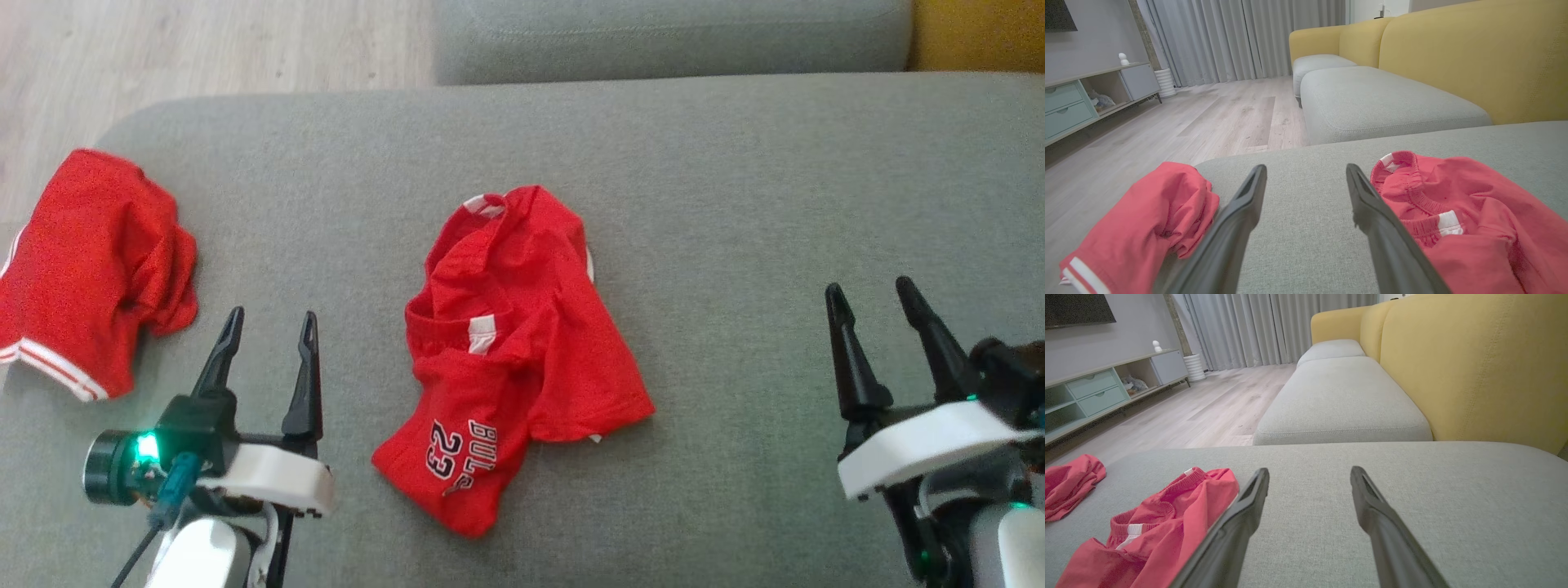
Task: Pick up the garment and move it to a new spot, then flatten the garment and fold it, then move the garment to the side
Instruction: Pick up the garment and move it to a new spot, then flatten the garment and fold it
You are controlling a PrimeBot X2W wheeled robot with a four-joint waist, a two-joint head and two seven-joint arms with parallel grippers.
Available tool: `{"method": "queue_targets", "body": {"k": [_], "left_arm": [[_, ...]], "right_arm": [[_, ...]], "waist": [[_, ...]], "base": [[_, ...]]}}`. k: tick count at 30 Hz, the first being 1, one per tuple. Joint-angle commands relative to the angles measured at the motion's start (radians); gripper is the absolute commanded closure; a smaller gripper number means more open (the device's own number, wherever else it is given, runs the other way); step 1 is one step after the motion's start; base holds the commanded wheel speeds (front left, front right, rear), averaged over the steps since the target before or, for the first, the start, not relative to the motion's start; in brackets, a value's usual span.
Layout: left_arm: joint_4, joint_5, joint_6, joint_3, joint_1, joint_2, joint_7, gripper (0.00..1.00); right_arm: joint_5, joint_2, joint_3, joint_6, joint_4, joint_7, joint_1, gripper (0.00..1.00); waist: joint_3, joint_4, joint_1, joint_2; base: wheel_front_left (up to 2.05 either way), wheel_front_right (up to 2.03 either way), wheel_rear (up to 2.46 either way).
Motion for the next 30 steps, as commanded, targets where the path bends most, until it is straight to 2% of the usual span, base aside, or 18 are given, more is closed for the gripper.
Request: {"method": "queue_targets", "body": {"k": [1,10,30], "left_arm": [[-0.044,0.005,-0.001,0.031,-0.032,0.03,0.011,0.0],[-0.092,-0.025,0.027,0.053,0.04,0.056,0.095,0.0],[-0.123,-0.05,0.049,0.069,0.063,0.062,0.083,0.0]], "right_arm": [[-0.001,-0.002,0.025,-0.001,-0.035,-0.007,0.0,0.0],[0.004,0.004,0.045,-0.001,-0.034,-0.002,0.049,0.0],[0.011,0.006,0.05,-0.001,-0.047,0.002,0.051,0.0]], "waist": [[-0.02,-0.019,0.0001,0.0],[-0.061,-0.041,0.0001,0.0],[-0.046,-0.031,0.0001,0.0]], "base": [[0.0,0.0,0.0],[0.0,0.0,0.0],[0.0,0.0,0.0]]}}
